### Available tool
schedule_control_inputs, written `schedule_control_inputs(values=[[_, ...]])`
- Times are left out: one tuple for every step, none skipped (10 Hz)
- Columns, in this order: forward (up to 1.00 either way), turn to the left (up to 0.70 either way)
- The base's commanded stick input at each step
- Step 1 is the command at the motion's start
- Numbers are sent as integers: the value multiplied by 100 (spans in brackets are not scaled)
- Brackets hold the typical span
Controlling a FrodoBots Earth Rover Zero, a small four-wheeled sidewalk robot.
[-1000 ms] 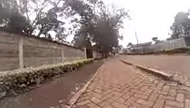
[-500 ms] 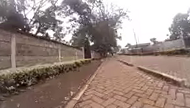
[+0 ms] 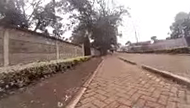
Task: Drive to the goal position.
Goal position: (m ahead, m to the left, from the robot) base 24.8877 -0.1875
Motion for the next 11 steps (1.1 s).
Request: schedule_control_inputs(values=[[70,-35],[70,-30],[70,-23],[70,-23],[70,-29],[70,0],[70,0],[70,0],[70,0],[70,0],[70,0]])
